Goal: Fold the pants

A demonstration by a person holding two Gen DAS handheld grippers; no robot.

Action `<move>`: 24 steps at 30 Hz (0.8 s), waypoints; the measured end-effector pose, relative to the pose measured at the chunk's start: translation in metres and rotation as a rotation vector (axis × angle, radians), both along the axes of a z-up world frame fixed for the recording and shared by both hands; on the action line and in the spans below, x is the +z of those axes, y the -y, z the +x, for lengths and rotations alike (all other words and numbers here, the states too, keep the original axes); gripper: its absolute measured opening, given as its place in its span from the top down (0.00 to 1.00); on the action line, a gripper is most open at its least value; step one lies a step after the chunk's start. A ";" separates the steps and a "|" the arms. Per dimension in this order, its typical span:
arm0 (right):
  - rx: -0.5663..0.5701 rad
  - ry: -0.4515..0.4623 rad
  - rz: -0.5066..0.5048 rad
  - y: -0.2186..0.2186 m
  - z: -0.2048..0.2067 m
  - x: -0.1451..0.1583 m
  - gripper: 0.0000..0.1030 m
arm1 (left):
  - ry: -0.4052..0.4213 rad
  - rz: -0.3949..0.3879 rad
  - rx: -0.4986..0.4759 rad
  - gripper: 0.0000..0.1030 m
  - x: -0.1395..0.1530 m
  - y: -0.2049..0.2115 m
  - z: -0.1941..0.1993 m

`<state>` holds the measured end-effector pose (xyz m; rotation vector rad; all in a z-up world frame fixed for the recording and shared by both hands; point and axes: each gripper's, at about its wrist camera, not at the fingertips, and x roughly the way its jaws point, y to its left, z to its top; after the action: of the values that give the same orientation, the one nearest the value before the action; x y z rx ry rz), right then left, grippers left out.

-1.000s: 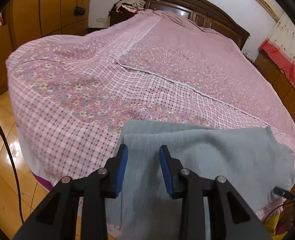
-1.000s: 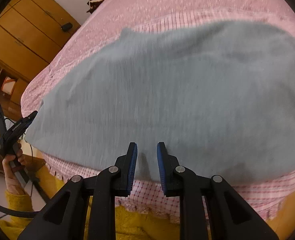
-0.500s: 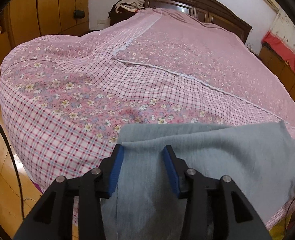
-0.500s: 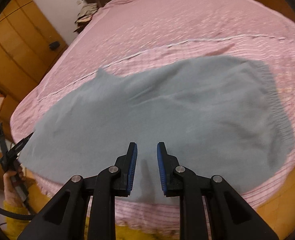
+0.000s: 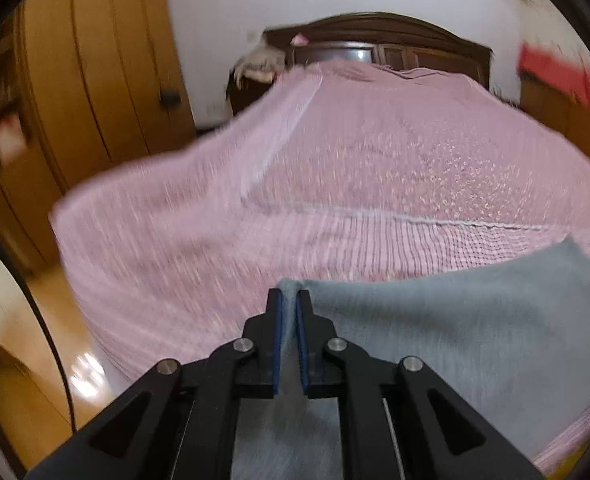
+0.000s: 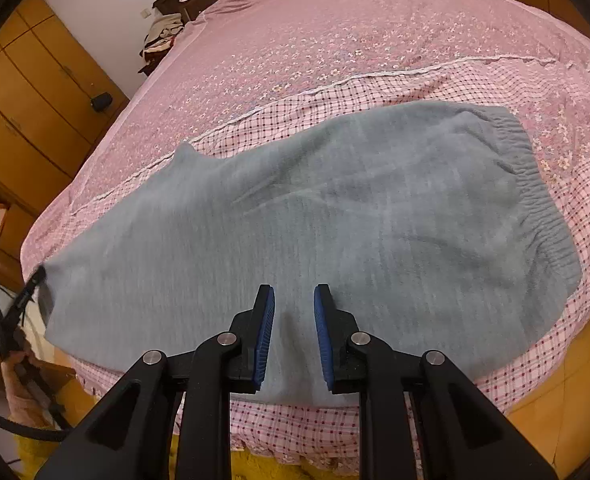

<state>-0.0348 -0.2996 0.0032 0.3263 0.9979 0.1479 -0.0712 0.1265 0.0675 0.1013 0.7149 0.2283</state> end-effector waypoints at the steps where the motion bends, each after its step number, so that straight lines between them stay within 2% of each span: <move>1: 0.000 -0.001 0.006 0.000 0.001 -0.001 0.79 | -0.003 0.021 -0.007 0.93 0.002 0.001 0.004; 5: 0.010 -0.006 0.016 -0.004 0.000 -0.003 0.79 | -0.086 0.011 0.005 0.87 -0.013 -0.006 0.024; 9: 0.005 -0.003 0.020 0.001 -0.002 -0.003 0.79 | -0.158 -0.066 0.064 0.84 -0.037 -0.024 0.029; 12: -0.016 -0.002 0.033 0.009 -0.004 -0.003 0.79 | -0.180 -0.043 0.136 0.83 -0.044 -0.040 0.024; 14: -0.023 0.000 0.046 0.012 -0.005 -0.003 0.79 | -0.182 -0.051 0.179 0.83 -0.043 -0.052 0.017; 19: -0.025 0.009 0.057 0.013 -0.008 -0.002 0.79 | -0.121 -0.179 0.231 0.81 -0.023 -0.076 -0.023; 24: -0.021 0.014 0.070 0.014 -0.011 -0.003 0.79 | -0.069 -0.326 0.204 0.79 -0.004 -0.064 -0.064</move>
<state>-0.0455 -0.3135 0.0001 0.3989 0.9770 0.1665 -0.1353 0.1907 0.0633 -0.2762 0.8230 0.3009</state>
